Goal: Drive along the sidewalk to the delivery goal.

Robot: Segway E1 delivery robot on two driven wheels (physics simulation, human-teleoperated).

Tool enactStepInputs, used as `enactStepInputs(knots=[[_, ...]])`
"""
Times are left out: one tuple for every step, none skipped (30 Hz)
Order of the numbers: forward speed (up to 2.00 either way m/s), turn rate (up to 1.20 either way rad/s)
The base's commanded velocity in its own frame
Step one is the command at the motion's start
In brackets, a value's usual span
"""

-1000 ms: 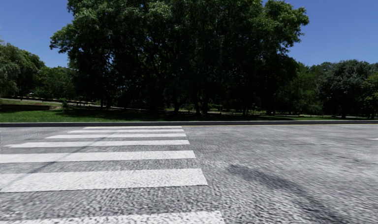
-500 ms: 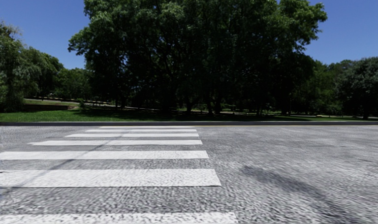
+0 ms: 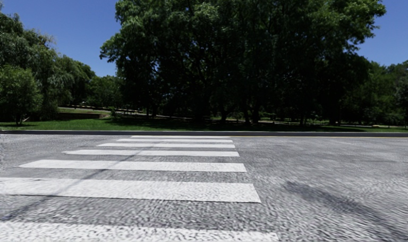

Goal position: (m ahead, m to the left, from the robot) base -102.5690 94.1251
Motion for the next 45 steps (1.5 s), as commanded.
enactStepInputs(knots=[[0.00,0.35],[0.00,0.36],[0.00,0.40],[0.00,0.42],[0.00,0.43],[0.00,0.43],[0.00,0.44],[0.00,0.44],[0.00,0.44],[0.00,0.49],[0.00,0.52],[0.00,0.54],[0.00,0.55],[0.00,0.55],[0.00,0.55],[0.00,0.55],[0.00,0.55],[0.00,0.55],[0.00,0.55],[0.00,0.55],[0.00,0.55],[0.00,0.55],[0.00,0.55],[0.00,0.55],[0.00,0.55],[0.00,0.55],[0.00,0.55],[0.00,0.55],[0.00,0.55],[0.00,0.57],[0.00,0.61],[0.00,0.66],[0.00,0.66],[0.00,0.67],[0.00,0.68],[0.00,0.68],[0.00,0.68],[0.00,0.68],[0.00,0.68],[0.00,0.68],[0.00,0.68],[0.00,0.68],[0.00,0.68],[0.00,0.68],[0.00,0.68]])
